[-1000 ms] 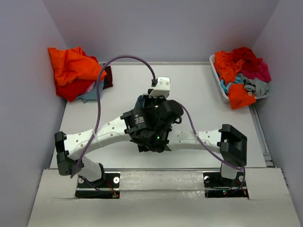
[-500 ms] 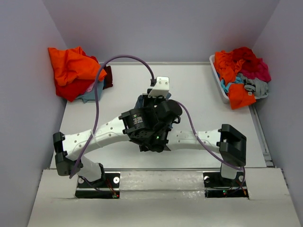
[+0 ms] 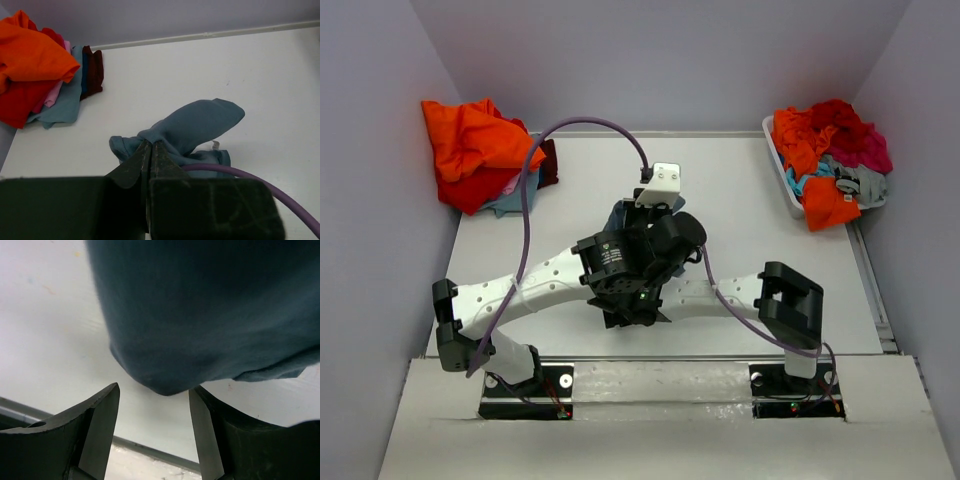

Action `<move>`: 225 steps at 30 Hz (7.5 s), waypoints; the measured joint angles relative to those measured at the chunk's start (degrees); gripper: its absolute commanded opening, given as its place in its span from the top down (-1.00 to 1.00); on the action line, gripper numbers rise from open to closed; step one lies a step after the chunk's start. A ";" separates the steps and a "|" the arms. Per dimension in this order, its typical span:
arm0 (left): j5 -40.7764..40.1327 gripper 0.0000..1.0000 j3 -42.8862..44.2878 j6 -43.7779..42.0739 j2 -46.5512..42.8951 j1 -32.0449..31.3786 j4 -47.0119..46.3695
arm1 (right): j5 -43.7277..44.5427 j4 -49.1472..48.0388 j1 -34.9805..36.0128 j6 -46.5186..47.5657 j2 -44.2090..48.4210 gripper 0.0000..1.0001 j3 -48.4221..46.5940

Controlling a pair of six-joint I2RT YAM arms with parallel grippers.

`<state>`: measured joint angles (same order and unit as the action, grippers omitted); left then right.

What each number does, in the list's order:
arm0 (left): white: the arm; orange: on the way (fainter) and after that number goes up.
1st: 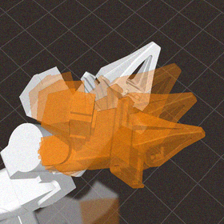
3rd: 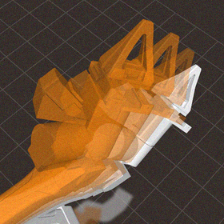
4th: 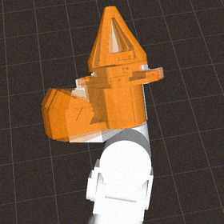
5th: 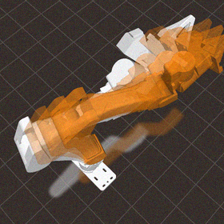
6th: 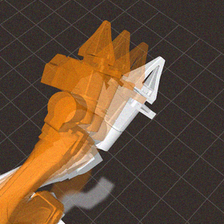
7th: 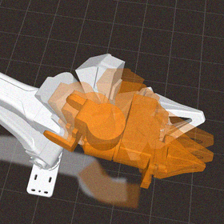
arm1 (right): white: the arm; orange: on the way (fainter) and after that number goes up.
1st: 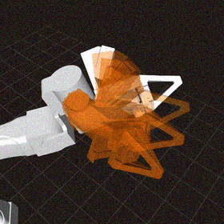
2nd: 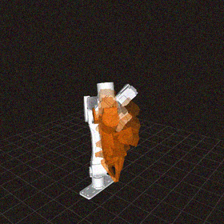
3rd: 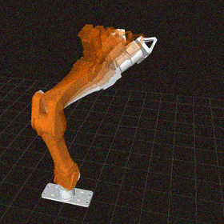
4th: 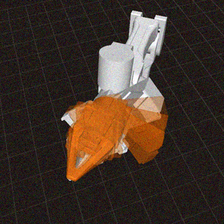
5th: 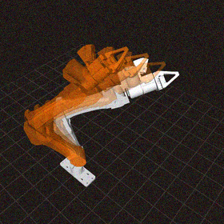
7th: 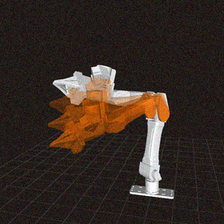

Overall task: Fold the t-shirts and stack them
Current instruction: Flatten the tshirt out

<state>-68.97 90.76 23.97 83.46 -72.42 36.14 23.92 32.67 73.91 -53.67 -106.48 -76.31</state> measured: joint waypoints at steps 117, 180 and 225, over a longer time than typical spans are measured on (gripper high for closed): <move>7.80 0.89 -22.10 -23.63 -40.85 -4.28 -30.56 | 40.41 25.86 1.09 9.68 44.02 0.86 -16.63; 49.79 0.89 1.49 -6.95 26.38 52.33 -26.99 | -19.69 7.63 -57.96 30.51 -11.13 0.86 -39.45; 49.40 -0.78 8.02 -7.74 24.06 51.54 -9.94 | -31.98 13.84 -51.74 30.73 -15.45 -0.49 -33.70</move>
<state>-19.57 98.78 16.23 107.53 -20.88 26.20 -8.05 46.50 22.17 -22.94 -121.93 -110.02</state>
